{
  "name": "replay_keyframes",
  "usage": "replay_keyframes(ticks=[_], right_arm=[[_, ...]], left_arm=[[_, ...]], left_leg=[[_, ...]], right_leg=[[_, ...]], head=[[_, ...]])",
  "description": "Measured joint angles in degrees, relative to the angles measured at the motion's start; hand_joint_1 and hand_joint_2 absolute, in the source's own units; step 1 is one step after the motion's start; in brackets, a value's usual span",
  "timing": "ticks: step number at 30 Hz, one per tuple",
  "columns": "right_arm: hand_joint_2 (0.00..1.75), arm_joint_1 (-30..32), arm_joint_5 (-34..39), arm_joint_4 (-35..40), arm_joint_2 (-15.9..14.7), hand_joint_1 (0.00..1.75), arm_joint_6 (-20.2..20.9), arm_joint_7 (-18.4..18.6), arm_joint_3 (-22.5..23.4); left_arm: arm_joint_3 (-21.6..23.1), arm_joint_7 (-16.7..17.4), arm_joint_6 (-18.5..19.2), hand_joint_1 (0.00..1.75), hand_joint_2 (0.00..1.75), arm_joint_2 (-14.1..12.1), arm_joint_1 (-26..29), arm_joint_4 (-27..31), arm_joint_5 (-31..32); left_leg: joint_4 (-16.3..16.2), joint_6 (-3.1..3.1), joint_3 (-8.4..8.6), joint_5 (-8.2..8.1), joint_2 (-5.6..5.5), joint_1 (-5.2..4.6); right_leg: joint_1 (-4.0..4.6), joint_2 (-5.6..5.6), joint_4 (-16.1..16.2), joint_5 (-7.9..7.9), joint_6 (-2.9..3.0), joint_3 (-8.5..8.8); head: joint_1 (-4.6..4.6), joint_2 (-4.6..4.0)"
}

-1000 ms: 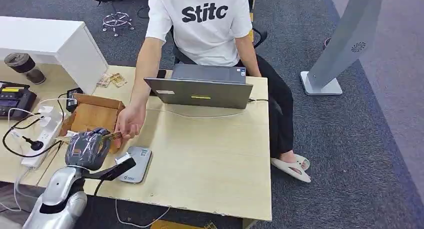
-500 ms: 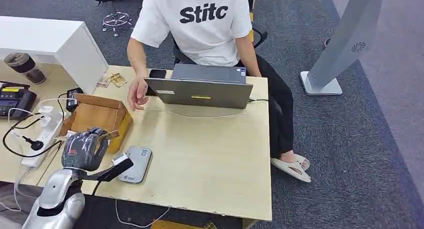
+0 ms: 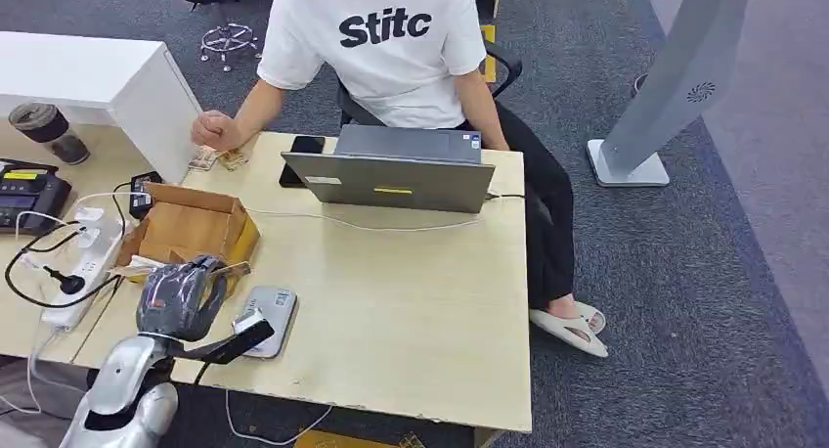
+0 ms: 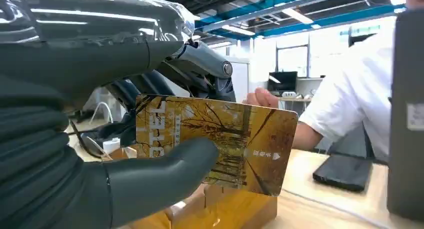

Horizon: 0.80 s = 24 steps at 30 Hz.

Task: Pass the card to the sensor for recognition and then transmit it.

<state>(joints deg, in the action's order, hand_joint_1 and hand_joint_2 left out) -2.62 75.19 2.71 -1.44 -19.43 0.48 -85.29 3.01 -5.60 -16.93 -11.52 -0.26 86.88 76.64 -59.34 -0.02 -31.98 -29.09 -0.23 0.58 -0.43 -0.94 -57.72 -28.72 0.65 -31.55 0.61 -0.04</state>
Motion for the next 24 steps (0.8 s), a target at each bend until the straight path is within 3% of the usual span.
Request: replay_keyframes(ticks=[14, 24], right_arm=[[1.75, -0.5, 0.7, -0.4, 0.1, 0.00, 0.7, 1.0, -0.1], [1.75, -1.3, 0.9, -0.6, 0.1, 0.00, 1.2, 1.1, -0.4]], left_arm=[[4.4, 0.1, 4.8, 1.75, 1.75, 1.6, 1.5, 0.5, 1.0], [5.5, 0.4, 5.7, 1.75, 1.75, 4.3, 2.9, -1.6, 1.0]], left_leg=[[0.0, 0.00, 0.00, 0.00, 0.00, 0.00], [0.0, 0.01, -0.01, -0.01, 0.00, -0.01]], right_leg=[[0.00, 0.00, 0.0, 0.00, 0.00, 0.01], [-0.01, 0.00, 0.0, 0.00, 0.00, 0.00]], head=[[0.02, 0.00], [0.02, 0.00]])
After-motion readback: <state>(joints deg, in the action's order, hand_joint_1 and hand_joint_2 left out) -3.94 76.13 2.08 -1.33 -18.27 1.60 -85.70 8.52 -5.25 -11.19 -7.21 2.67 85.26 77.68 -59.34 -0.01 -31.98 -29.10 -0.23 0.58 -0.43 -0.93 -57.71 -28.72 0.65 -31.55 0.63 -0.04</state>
